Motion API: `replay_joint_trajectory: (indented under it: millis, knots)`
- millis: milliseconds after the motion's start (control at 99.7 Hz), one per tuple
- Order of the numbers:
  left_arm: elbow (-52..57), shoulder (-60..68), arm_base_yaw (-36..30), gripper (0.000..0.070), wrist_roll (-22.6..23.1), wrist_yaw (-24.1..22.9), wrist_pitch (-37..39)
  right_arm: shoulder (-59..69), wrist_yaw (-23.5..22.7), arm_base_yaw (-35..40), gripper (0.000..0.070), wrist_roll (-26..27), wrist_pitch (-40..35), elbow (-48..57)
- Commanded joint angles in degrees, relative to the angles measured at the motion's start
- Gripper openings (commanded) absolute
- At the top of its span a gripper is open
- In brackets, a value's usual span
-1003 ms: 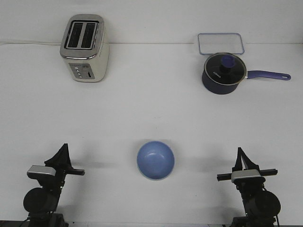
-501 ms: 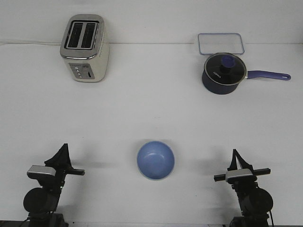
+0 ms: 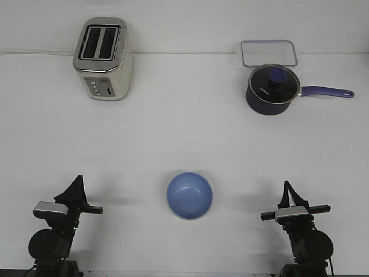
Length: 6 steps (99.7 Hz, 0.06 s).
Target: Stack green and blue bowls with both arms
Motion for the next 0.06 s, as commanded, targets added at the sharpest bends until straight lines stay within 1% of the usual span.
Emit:
replay_joint_trajectory:
  millis: [0,50]
  knots:
    - [-1.1,-0.1,0.0,0.0015,-0.1,0.0,0.6,0.0,0.0,0.0,0.0,-0.3,0.7,-0.1]
    - [-1.1,-0.1,0.0,0.0015,-0.1,0.0,0.6,0.0,0.0,0.0,0.0,-0.3,0.7,-0.1]
